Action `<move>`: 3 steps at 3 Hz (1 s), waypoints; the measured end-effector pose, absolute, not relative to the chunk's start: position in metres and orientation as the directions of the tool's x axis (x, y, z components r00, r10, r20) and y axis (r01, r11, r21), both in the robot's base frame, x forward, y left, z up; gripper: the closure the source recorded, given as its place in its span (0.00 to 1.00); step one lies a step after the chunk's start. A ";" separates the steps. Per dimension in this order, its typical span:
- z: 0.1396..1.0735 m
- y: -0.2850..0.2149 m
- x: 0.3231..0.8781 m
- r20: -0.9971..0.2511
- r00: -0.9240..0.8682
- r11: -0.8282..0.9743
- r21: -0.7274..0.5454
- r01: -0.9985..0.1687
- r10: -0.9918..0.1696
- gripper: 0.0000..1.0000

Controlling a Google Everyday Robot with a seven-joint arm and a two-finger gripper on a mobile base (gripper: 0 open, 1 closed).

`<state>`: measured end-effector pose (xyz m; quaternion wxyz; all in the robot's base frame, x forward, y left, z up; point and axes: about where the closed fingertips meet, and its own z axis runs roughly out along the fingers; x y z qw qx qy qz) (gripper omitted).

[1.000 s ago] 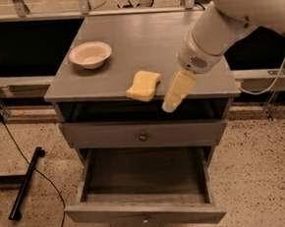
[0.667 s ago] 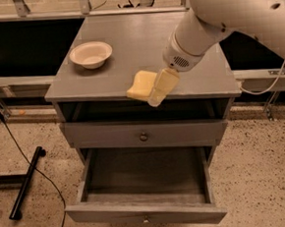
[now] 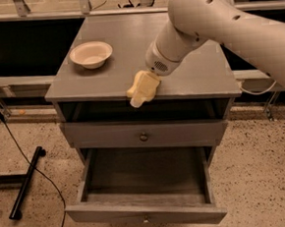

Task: Place sponge into middle drawer

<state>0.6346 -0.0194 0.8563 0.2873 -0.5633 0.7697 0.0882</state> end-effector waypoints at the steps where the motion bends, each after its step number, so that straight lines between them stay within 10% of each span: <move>1: 0.840 -0.017 0.641 -0.528 -0.237 0.372 -0.166 -0.913 -0.816 0.02; 3: 0.834 -0.023 0.640 -0.495 -0.248 0.374 -0.172 -0.912 -0.833 0.56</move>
Offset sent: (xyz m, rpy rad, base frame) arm 0.0118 -0.0086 -0.0216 -0.0279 0.0197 -0.0572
